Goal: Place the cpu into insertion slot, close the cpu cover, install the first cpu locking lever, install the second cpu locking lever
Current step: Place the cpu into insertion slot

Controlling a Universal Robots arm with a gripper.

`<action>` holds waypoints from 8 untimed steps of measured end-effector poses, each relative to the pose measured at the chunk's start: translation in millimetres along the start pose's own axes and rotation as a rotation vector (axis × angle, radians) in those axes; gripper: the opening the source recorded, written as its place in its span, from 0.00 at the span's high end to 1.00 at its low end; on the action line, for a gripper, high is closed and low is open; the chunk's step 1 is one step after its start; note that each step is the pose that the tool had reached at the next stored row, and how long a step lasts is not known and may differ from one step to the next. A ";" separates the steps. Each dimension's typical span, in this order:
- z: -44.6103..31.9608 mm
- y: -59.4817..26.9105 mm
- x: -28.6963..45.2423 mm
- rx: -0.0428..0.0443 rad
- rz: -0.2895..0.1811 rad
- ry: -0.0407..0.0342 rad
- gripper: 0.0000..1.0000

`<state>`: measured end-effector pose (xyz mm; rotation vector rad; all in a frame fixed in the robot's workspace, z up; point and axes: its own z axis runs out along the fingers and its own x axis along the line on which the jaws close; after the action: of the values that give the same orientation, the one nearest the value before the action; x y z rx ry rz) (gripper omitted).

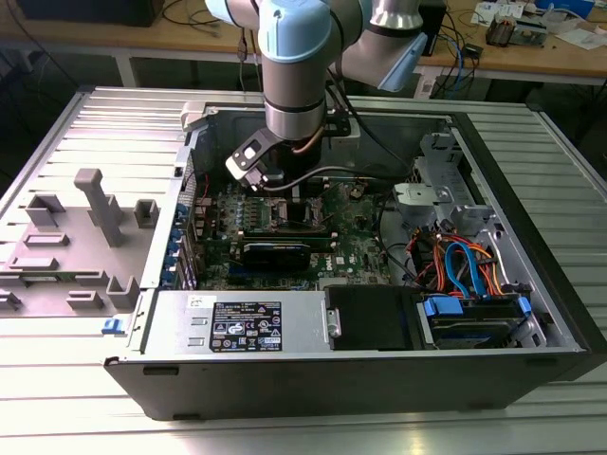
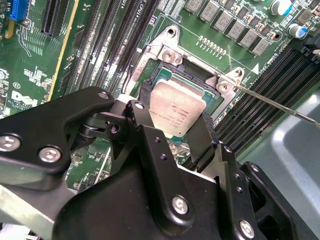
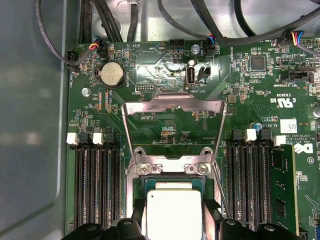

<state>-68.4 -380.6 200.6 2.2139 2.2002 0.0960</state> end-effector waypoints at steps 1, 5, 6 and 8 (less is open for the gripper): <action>0.0 0.0 0.0 0.0000 0.000 0.0000 0.46; 0.0 0.0 0.0 0.0000 0.000 0.0000 0.46; 0.0 0.0 0.0 0.0000 0.000 0.0000 0.46; 0.1 0.0 0.0 0.0000 0.000 -0.0001 0.46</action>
<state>-68.4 -380.6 200.6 2.2139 2.2001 0.0959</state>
